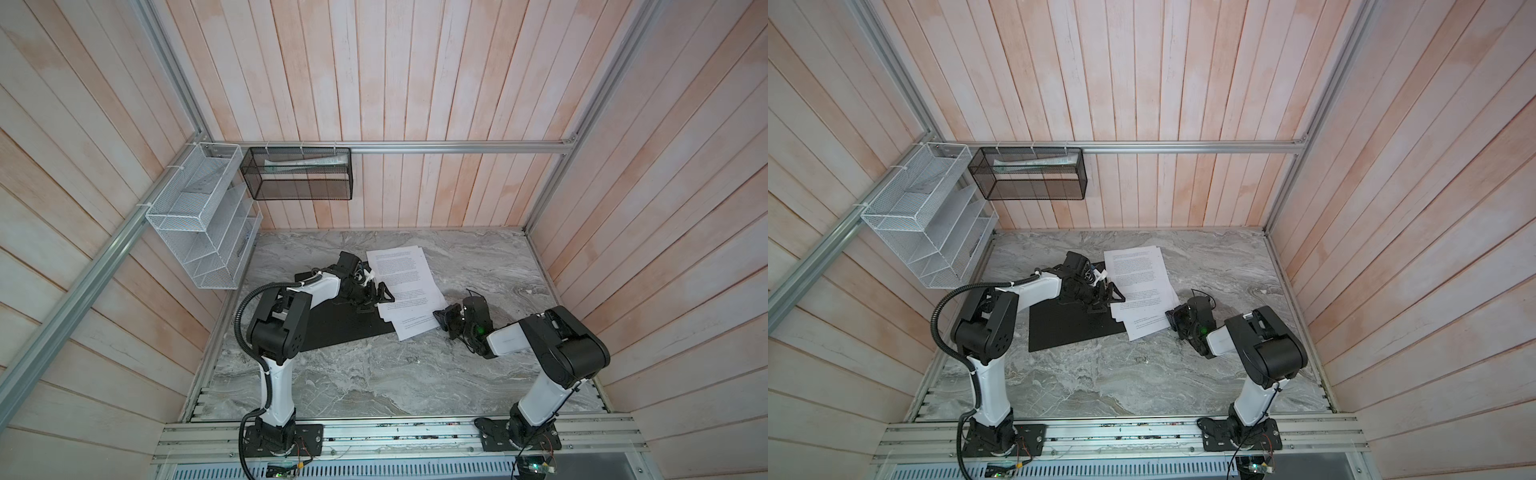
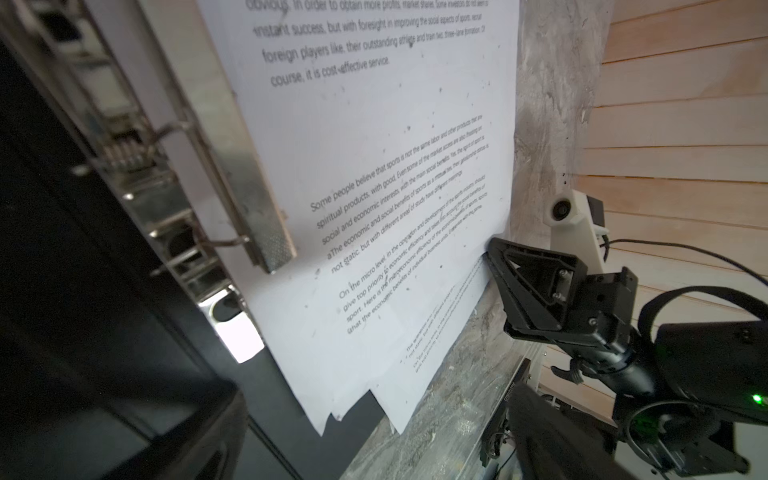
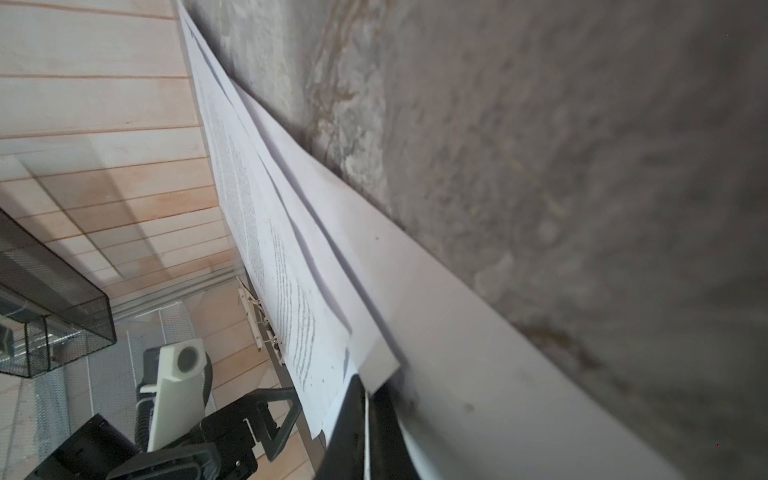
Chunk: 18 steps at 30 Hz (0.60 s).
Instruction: Put the files into the folder
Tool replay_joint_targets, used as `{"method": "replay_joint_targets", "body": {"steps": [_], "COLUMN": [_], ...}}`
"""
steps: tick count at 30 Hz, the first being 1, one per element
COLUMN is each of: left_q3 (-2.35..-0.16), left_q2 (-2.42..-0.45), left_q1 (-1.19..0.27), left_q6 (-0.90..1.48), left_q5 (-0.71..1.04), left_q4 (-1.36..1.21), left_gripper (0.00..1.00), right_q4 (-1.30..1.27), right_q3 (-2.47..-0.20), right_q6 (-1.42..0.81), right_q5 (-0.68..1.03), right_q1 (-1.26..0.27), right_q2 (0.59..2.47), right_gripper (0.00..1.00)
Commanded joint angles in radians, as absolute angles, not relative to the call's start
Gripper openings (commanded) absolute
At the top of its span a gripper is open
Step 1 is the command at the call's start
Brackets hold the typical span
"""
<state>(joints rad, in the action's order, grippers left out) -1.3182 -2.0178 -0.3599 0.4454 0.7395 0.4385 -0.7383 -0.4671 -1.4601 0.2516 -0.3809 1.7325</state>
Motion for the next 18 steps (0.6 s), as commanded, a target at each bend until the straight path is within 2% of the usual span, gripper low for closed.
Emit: {"method": "replay_joint_targets", "body": {"steps": [1,7,18], "left_q3": [-1.334,-1.349,-1.478], "left_q2": [-2.025,-2.007,-1.968], "left_q1": [-0.350,-0.317,-0.265], "left_q6": [0.431,0.417,0.342], "left_q5": [0.744,0.758,0.738], "left_q4": [0.486,0.505,0.589], "left_gripper": [1.00,1.00,1.00], "right_q4": [-0.656,-0.621,-0.341], "right_q3": [-0.481,-0.498,-0.522], "right_q6": [-1.413,-1.355,-1.245], "right_q5": [0.222,0.238,0.264], "right_q1": [-0.380,-0.376,-0.377], "right_q2": [1.714,1.686,1.518], "right_gripper": [0.00,0.00,0.00]}}
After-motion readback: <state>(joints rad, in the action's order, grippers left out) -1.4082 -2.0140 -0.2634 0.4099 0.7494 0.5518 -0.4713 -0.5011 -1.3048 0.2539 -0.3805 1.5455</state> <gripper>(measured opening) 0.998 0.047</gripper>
